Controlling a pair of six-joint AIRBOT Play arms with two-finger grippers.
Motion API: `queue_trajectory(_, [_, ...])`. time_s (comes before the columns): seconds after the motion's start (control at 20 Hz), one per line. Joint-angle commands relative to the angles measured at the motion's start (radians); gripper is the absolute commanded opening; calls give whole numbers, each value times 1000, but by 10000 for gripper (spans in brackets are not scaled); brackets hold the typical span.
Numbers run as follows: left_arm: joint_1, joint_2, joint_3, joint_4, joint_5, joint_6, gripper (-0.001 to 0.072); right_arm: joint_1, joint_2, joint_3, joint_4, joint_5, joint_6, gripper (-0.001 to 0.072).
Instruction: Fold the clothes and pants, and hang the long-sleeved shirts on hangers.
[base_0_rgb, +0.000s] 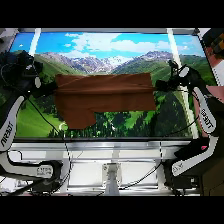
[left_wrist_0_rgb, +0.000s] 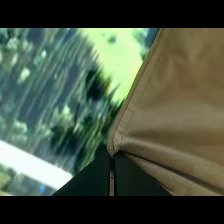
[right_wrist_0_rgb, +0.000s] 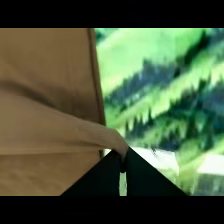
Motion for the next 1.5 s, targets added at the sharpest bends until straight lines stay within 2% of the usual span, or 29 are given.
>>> queue_trajectory(0.0, [-9, -1, 1, 1, -42, 1, 17, 1, 0, -12, -36, 42, 26, 20])
queue_trajectory(0.05, [-8, -1, 1, 1, -42, 1, 18, 2, 0, -11, -27, 42, 26, 102])
queue_trajectory(0.1, [-8, -1, 1, 1, -42, 2, 36, 2, 1, -11, -11, 42, 25, 314])
queue_trajectory(0.15, [-8, -1, 1, 1, -42, 2, 171, 2, 4, -11, -6, 42, 25, 425])
queue_trajectory(0.2, [-8, -1, 1, 1, -42, 2, 442, 2, 8, -7, -6, 43, 25, 427])
queue_trajectory(0.25, [-9, 0, 1, 1, -43, 2, 634, 2, 13, 2, -8, 51, 24, 427])
queue_trajectory(0.3, [-8, 2, 2, 0, -46, 1, 655, 2, 18, 14, -12, 63, 20, 427])
queue_trajectory(0.4, [-9, 18, 2, 0, -74, 6, 655, 0, 39, 32, -18, 91, -22, 428])
queue_trajectory(0.55, [-5, 88, 2, 6, -130, 128, 655, -11, 91, 34, -25, 121, -92, 427])
queue_trajectory(0.65, [16, 162, 2, 15, -172, 164, 632, -30, 129, 34, -32, 140, -124, 426])
queue_trajectory(0.75, [40, 255, 2, 12, -227, 272, 507, -60, 174, 34, -34, 170, -168, 426])
queue_trajectory(0.8, [55, 303, 2, 12, -262, 323, 498, -77, 194, 33, -33, 185, -193, 426])
queue_trajectory(0.85, [75, 355, 1, 11, -302, 372, 416, -100, 213, 32, -28, 201, -218, 426])
queue_trajectory(0.9, [98, 411, -6, 12, -332, 404, 188, -124, 230, 28, -10, 202, -222, 426])
queue_trajectory(0.95, [121, 468, -30, 11, -338, 410, 120, -151, 245, 18, 22, 206, -247, 426])
queue_trajectory(1.1, [197, 653, -202, -82, -352, 459, 120, -207, 258, -45, 124, 265, -359, 426])
queue_trajectory(1.2, [240, 750, -361, -273, -349, 536, 136, -219, 258, -117, 192, 278, -395, 428])
queue_trajectory(1.25, [248, 776, -428, -372, -349, 557, 286, -218, 258, -151, 204, 277, -395, 428])
queue_trajectory(1.3, [247, 788, -489, -455, -349, 571, 539, -218, 258, -180, 204, 276, -395, 428])
queue_trajectory(1.35, [240, 789, -547, -544, -349, 606, 593, -218, 258, -207, 203, 273, -401, 428])
queue_trajectory(1.45, [236, 770, -639, -697, -333, 728, 575, -218, 258, -236, 203, 261, -414, 428])
